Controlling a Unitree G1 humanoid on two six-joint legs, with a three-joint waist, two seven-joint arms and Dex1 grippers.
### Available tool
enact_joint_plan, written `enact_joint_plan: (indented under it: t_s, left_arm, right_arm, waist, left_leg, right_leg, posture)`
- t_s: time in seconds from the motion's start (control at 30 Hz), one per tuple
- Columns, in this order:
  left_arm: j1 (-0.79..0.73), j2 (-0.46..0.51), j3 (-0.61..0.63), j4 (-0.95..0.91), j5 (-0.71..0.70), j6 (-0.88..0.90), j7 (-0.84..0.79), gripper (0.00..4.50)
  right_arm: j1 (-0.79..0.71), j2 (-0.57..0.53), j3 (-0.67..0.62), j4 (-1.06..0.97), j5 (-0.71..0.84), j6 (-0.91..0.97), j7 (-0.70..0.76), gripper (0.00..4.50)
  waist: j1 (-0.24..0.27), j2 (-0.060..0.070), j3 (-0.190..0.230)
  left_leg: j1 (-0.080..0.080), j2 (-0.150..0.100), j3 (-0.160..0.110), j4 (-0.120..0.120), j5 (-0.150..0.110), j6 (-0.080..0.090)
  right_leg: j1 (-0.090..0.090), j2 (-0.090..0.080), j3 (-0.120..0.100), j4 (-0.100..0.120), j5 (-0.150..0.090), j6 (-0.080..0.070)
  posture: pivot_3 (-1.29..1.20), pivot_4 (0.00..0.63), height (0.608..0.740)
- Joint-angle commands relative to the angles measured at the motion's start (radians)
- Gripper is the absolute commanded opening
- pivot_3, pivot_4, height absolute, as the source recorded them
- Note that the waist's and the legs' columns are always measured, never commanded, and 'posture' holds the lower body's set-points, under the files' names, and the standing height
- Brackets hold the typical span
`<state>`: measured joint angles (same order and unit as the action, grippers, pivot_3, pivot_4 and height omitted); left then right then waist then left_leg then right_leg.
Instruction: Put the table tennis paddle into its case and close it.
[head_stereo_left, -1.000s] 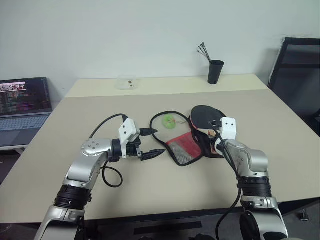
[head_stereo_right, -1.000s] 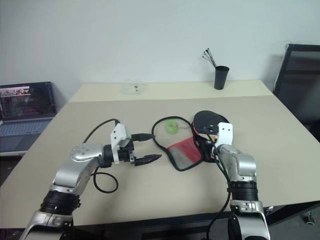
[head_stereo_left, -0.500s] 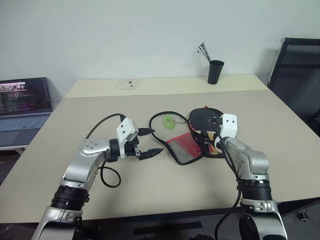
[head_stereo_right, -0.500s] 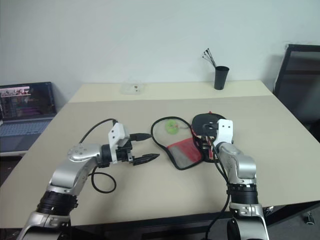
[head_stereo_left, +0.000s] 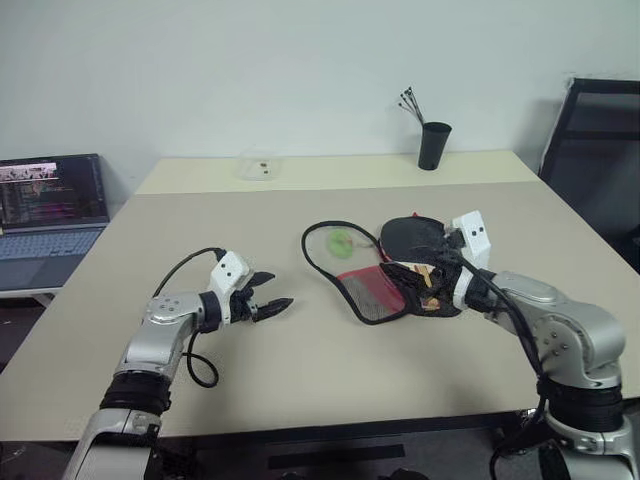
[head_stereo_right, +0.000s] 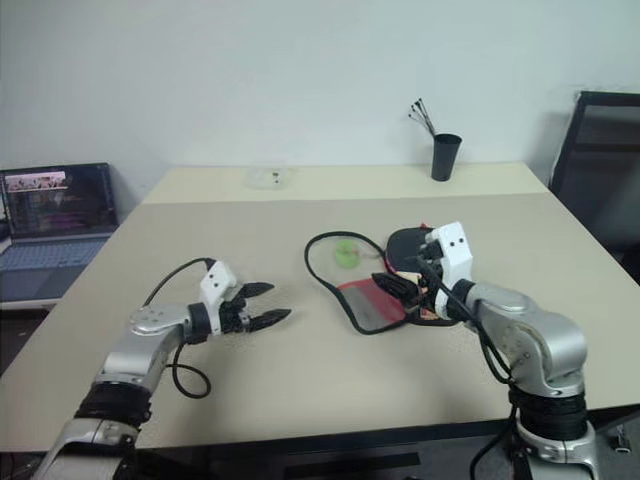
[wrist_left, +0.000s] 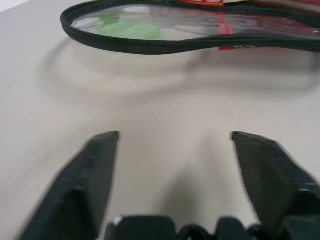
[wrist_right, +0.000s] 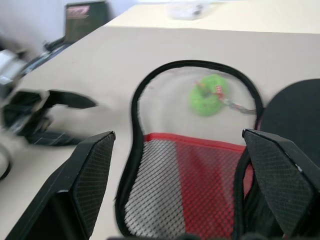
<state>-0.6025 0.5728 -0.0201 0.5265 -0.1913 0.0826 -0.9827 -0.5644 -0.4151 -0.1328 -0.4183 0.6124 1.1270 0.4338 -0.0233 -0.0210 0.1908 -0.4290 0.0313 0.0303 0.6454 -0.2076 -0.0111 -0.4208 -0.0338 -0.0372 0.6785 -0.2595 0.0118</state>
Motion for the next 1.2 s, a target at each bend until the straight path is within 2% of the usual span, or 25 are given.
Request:
enact_joint_plan:
  t_s: [0.03,0.23,0.27,0.47,0.67,0.93,1.2]
  left_arm:
    - [-0.087,-0.034,-0.023,0.093,0.041,-0.073,0.002,2.39]
    - [-0.255,-0.146,-0.064,0.353,0.104,-0.163,0.010,0.23]
    - [-0.283,-0.167,-0.069,0.391,0.115,-0.182,0.013,0.02]
    - [-0.492,-0.308,-0.044,0.561,0.116,-0.234,0.021,0.02]
    - [-0.646,-0.439,-0.007,0.648,0.101,-0.251,0.001,0.02]
    - [-0.706,-0.577,-0.012,0.751,0.160,-0.249,0.097,0.02]
    - [-0.693,-0.622,-0.019,0.800,0.235,-0.226,0.195,0.02]
  right_arm:
    - [-0.015,-0.036,-0.010,-0.038,0.026,-0.010,0.022,4.50]
    - [0.008,-0.110,-0.021,-0.087,0.086,0.005,0.080,4.50]
    - [0.016,-0.124,-0.022,-0.095,0.094,0.006,0.088,4.50]
    - [0.065,-0.194,-0.070,-0.123,0.135,0.015,0.102,4.50]
    - [0.115,-0.237,-0.176,-0.171,0.263,0.058,0.107,4.50]
    - [0.181,-0.275,-0.274,-0.213,0.350,0.099,0.021,4.50]
    - [0.209,-0.278,-0.285,-0.242,0.418,0.113,-0.075,4.50]
  waist:
    - [0.002,0.000,0.000]
    - [0.009,-0.001,0.000]
    - [0.012,-0.001,0.000]
    - [0.021,-0.006,0.003]
    - [0.023,-0.009,0.005]
    - [0.021,-0.010,0.005]
    - [0.020,-0.010,0.005]
  left_leg:
    - [0.000,-0.001,0.000,0.000,0.000,0.000]
    - [-0.001,-0.002,0.001,0.000,0.000,0.000]
    - [-0.002,-0.002,0.001,0.000,0.000,0.000]
    - [-0.003,-0.003,0.002,0.001,0.000,0.000]
    - [-0.004,-0.003,0.002,0.000,0.000,0.000]
    - [-0.003,-0.003,0.001,0.000,0.000,0.000]
    - [-0.003,-0.003,0.001,0.000,0.000,0.000]
  right_leg:
    - [0.000,0.000,0.000,0.000,0.000,0.000]
    - [0.000,0.000,-0.001,-0.001,0.000,0.000]
    - [0.000,0.000,-0.001,-0.002,0.000,0.000]
    - [-0.001,0.000,-0.002,-0.002,0.000,0.000]
    - [0.000,0.000,-0.003,-0.005,0.000,0.001]
    - [0.000,0.002,-0.003,-0.004,0.000,0.001]
    - [-0.001,0.003,-0.002,-0.003,0.000,0.001]
  posture:
    - [0.00,0.150,0.740]
    - [0.00,0.150,0.740]
    - [0.00,0.150,0.740]
    - [0.00,0.150,0.740]
    - [0.00,0.150,0.740]
    - [0.00,0.150,0.740]
    - [0.00,0.150,0.740]
